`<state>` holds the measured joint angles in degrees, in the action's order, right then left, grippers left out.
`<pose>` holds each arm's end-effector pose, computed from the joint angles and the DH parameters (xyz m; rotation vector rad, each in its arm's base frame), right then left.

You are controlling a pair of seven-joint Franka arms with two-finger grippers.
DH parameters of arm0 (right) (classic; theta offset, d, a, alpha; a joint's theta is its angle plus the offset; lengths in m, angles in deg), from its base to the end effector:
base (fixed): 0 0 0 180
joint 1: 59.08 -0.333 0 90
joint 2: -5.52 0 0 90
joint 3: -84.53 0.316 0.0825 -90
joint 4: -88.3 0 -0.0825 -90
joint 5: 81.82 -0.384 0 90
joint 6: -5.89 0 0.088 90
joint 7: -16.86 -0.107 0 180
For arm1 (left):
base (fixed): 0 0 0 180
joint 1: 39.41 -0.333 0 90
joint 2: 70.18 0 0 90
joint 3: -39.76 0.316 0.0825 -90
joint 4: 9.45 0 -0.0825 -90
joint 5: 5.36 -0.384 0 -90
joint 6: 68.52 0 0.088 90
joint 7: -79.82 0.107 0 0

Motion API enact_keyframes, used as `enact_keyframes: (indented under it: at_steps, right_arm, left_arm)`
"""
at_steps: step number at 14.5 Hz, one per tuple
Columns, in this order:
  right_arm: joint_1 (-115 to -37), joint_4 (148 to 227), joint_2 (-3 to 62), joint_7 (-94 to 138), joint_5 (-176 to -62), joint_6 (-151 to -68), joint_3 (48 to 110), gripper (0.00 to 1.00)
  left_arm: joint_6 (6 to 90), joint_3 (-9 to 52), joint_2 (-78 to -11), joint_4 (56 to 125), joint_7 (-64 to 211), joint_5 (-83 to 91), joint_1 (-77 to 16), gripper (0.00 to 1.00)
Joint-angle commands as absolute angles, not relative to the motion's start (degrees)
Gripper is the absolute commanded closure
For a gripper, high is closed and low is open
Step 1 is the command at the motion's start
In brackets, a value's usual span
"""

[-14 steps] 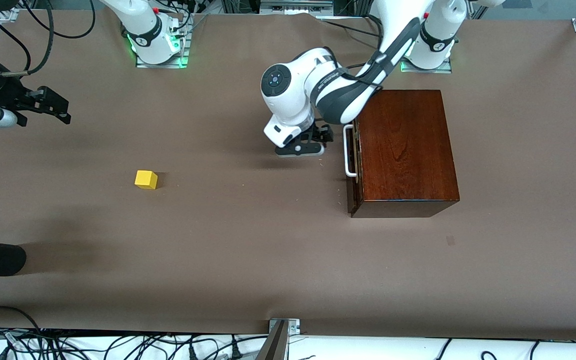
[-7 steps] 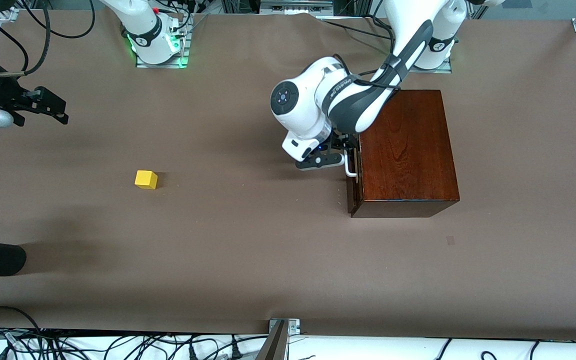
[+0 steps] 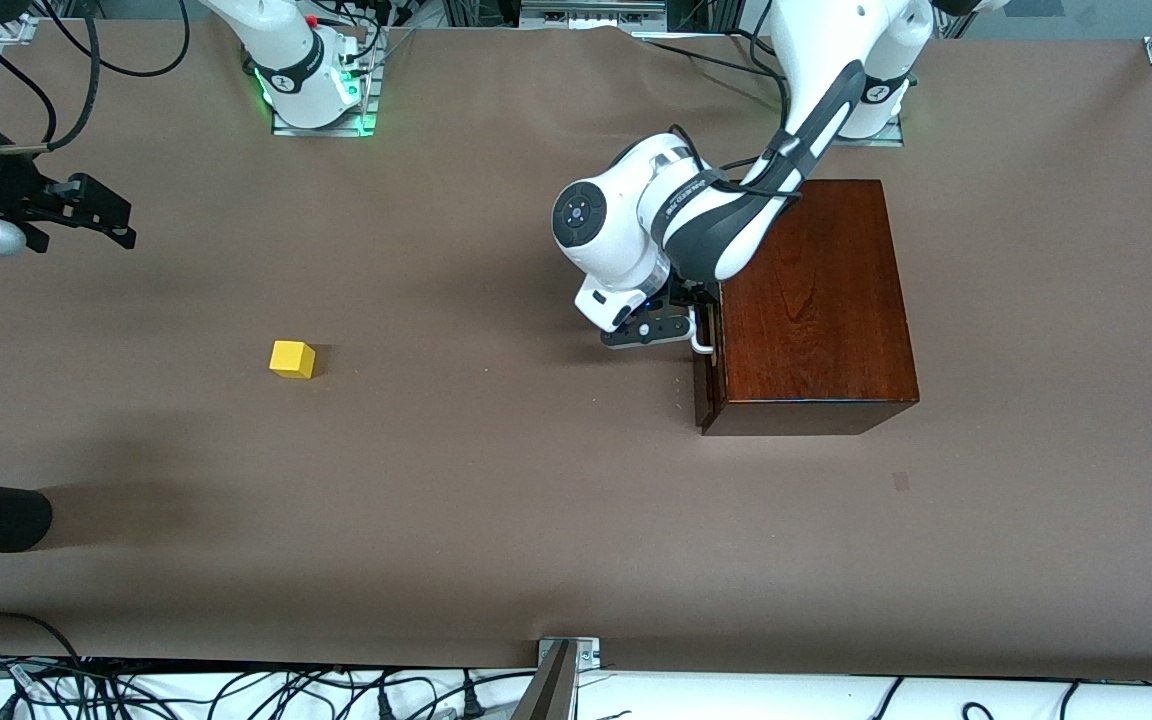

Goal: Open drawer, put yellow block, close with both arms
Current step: 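Pull the drawer open with the left gripper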

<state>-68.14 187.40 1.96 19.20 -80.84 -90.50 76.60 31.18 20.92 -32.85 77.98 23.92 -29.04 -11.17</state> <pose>0.5426 0.0070 0.5925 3.1314 0.0980 0.0222 0.4960 -0.4365 0.2666 -2.7190 -0.0330 0.1417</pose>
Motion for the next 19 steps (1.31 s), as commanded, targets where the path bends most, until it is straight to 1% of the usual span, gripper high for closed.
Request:
enact_keyframes:
  at_steps: [1, 4, 6, 10, 13, 15, 17, 19]
  right_arm:
    - [-67.87, 187.0, 2.0, 19.15, -81.12, -90.17, 76.53, 0.0]
    - [-67.87, 187.0, 2.0, 19.15, -81.12, -90.17, 76.53, 0.0]
    - [-67.87, 187.0, 2.0, 19.15, -81.12, -90.09, 76.53, 0.0]
    - [-67.95, 187.0, 2.0, 19.15, -81.12, -90.0, 76.53, 0.0]
    - [-67.95, 187.0, 2.0, 19.15, -81.03, -90.0, 76.53, 0.0]
    - [-67.95, 187.08, 2.26, 19.32, -81.03, -89.91, 76.53, 0.0]
    - [-67.95, 187.0, 2.26, 19.32, -80.94, -89.91, 76.53, 0.0]
    - [-67.95, 186.82, 2.61, 19.23, -81.03, -90.87, 76.53, 0.0]
  left_arm:
    - [32.82, 20.6, -33.01, 79.84, 22.17, -30.41, -10.85, 0.0]
    - [33.08, 20.6, -32.74, 79.84, 22.17, -30.41, -10.76, 0.0]
    - [34.74, 20.52, -32.48, 79.49, 21.99, -29.8, -10.5, 0.0]
    - [36.51, 20.43, -30.2, 75.72, 21.99, -28.13, -7.42, 0.0]
    - [40.19, 20.43, -28.79, 72.74, 21.73, -24.7, -4.88, 0.0]
    - [40.29, 20.43, -27.48, 69.83, 21.03, -24.43, -4.34, 0.0]
    - [40.64, 20.43, -27.12, 69.3, 21.03, -24.26, -3.29, 0.0]
    - [42.82, 20.43, -26.85, 69.3, 21.03, -24.26, -3.29, 0.0]
